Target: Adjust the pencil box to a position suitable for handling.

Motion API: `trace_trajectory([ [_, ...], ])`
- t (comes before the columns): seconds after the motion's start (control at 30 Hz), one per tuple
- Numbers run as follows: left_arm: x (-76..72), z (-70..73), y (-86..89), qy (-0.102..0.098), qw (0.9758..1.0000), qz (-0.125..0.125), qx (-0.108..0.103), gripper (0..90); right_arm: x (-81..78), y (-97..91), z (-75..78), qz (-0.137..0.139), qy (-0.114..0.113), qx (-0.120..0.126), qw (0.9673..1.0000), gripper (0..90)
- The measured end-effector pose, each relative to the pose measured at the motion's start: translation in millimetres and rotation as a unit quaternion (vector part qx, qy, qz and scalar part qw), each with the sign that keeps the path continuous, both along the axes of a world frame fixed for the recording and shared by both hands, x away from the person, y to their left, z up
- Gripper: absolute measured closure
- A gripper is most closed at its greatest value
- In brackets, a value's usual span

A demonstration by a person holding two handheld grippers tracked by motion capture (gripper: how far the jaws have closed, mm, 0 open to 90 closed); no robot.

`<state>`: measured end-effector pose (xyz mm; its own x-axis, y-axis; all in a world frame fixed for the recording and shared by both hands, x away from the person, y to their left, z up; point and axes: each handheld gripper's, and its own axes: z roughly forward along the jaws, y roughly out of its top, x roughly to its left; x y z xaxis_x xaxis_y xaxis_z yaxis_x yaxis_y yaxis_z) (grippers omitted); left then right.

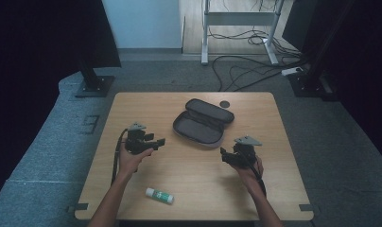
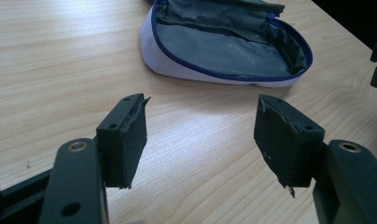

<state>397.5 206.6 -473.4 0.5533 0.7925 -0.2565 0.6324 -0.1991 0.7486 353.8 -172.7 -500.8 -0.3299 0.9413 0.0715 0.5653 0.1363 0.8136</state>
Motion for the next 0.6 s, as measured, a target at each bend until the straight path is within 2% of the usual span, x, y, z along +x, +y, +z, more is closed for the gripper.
trace_trajectory([
  [0.23, 5.1, 1.9, -3.8, -0.001, 1.0, -0.001, -0.004, 34.7, 4.4, 5.1, 3.2, 0.003, 0.001, -0.004, 1.0, 24.7],
  [0.6, 16.6, 1.7, -10.8, 0.006, 1.0, 0.001, 0.002, 34.8, 10.4, 10.9, 4.3, 0.006, 0.004, -0.008, 0.9999, 25.3],
])
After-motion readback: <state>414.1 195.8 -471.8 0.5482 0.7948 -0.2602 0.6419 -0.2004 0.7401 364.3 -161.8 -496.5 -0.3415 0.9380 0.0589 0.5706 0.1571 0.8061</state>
